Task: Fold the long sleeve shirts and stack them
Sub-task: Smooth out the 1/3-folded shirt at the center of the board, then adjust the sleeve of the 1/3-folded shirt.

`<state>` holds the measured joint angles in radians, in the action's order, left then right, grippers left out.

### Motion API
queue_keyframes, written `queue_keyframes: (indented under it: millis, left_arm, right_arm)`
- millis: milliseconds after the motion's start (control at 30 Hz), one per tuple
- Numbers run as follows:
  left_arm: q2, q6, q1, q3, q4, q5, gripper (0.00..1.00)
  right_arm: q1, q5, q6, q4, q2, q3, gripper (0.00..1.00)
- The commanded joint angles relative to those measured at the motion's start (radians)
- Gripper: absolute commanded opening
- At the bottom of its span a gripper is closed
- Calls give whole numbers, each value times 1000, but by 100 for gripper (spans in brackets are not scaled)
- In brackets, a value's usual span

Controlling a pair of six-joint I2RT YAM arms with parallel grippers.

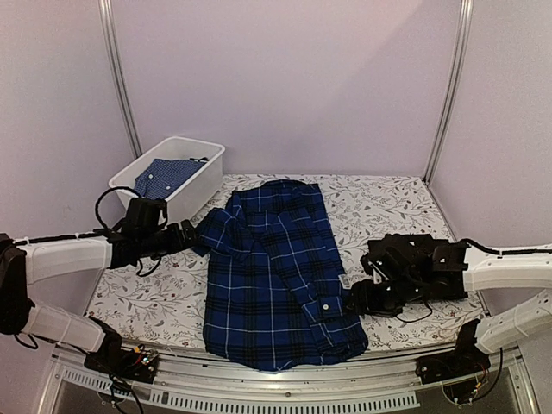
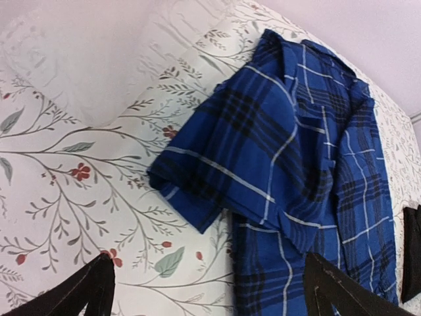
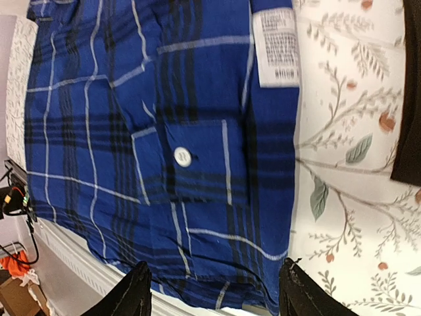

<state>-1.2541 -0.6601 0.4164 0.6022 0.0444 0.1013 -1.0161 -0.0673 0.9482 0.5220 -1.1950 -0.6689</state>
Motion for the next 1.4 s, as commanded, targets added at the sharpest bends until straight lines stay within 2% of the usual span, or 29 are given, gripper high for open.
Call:
queue_keyframes:
  millis: [0,100,200,400,600,767,833,967,1100,1367]
  left_arm:
    - [-15,-27,-56,-33,-72,42,100]
    - [-94,-34,-94,-20,-148,37,97]
    - [-180,-23,-115,11,-228,19,89]
    - [-369,-7,-127,108,-285,32,63]
    - [-506,-27,-130,182,-293,83,45]
    - [-528,-12,-130,170,-360,109,43]
    - [-541,12,-130,185,-377,101,39]
    - [-538,53,-120,197,-410,58,18]
    - [-475,95,-73,191,-417,72,0]
    - [-299,280,65,274,-334,143,0]
  right_arm:
    - [68,111,-143,40,1,-104,65]
    - [129,106,-222,7,-25,-157,65]
    - [188,79,-294,-45,-31,-175,65]
    - [248,5,-366,-100,-54,-182,65]
    - [270,-21,-389,-132,-64,-181,65]
    - [278,-22,-400,-136,-67,-181,65]
    - [280,-27,-402,-137,-69,-182,65]
    - [280,-33,-400,-148,-77,-185,64]
    - [279,-39,-394,-157,-83,-186,64]
    - [279,-39,-399,-165,-120,-217,62]
